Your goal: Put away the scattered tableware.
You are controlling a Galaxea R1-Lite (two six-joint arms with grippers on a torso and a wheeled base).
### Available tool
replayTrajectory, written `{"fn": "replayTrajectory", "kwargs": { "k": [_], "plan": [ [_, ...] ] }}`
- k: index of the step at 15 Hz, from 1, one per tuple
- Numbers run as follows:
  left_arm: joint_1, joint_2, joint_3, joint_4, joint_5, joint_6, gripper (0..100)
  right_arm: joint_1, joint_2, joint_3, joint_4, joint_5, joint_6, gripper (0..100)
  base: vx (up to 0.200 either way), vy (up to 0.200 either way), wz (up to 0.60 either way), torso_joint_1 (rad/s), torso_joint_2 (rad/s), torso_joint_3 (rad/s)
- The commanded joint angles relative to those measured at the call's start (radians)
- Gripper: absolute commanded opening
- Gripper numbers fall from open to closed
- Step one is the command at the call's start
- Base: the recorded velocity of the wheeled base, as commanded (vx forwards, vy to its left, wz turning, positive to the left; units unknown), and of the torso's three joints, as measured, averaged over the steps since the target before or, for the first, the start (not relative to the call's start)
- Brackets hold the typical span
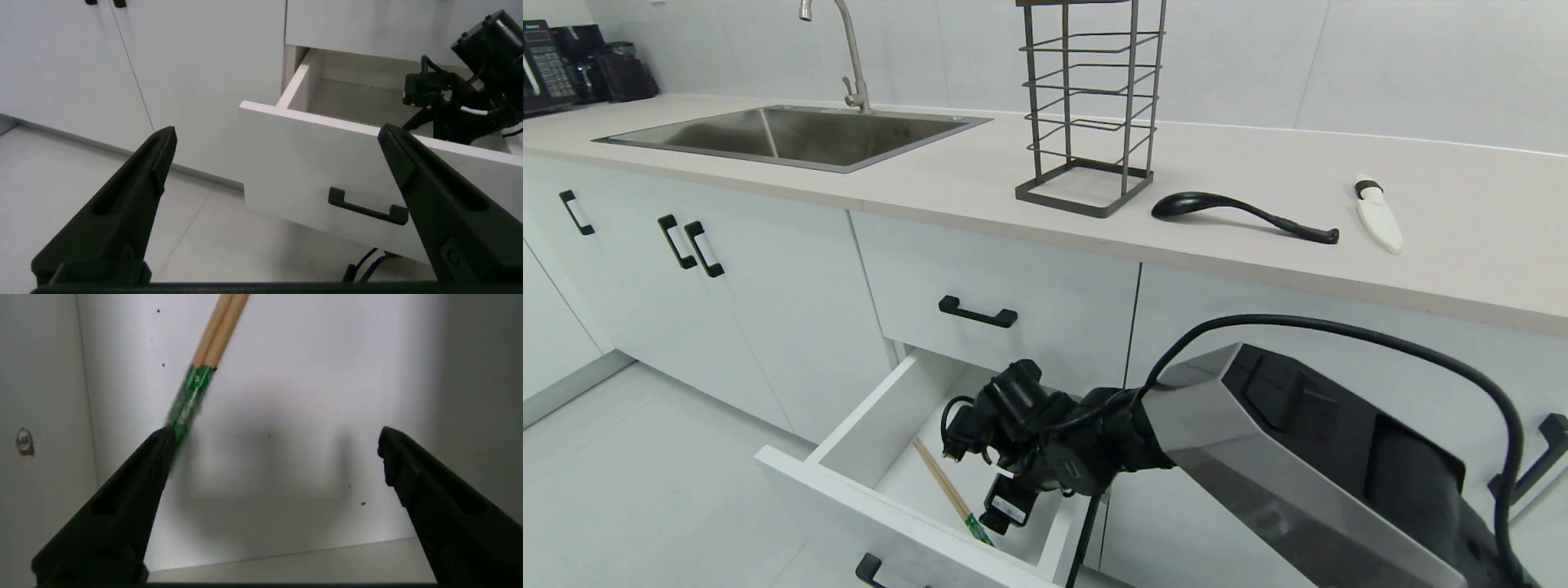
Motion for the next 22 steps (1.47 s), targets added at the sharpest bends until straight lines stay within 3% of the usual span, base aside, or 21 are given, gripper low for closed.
{"fn": "replayTrajectory", "kwargs": {
  "k": [1, 8, 12, 19, 22],
  "plan": [
    [0.000, 0.001, 0.000, 0.000, 0.000, 0.000, 100, 0.012, -0.077, 0.000, 0.017, -0.004, 0.004, 100, 0.000, 0.000, 0.00, 0.000, 0.00, 0.000],
    [0.000, 0.001, 0.000, 0.000, 0.000, 0.000, 100, 0.041, -0.239, 0.044, 0.013, -0.010, 0.027, 100, 0.000, 0.000, 0.00, 0.000, 0.00, 0.000],
    [0.000, 0.001, 0.000, 0.000, 0.000, 0.000, 100, 0.052, -0.341, 0.145, -0.059, -0.007, 0.029, 100, 0.000, 0.000, 0.00, 0.000, 0.00, 0.000],
    [0.000, 0.001, 0.000, 0.000, 0.000, 0.000, 100, 0.054, -0.549, 0.434, -0.283, 0.001, 0.039, 100, 0.000, 0.000, 0.00, 0.000, 0.00, 0.000],
    [0.000, 0.001, 0.000, 0.000, 0.000, 0.000, 100, 0.034, -0.684, 0.693, -0.395, -0.010, 0.016, 100, 0.000, 0.000, 0.00, 0.000, 0.00, 0.000]
  ]
}}
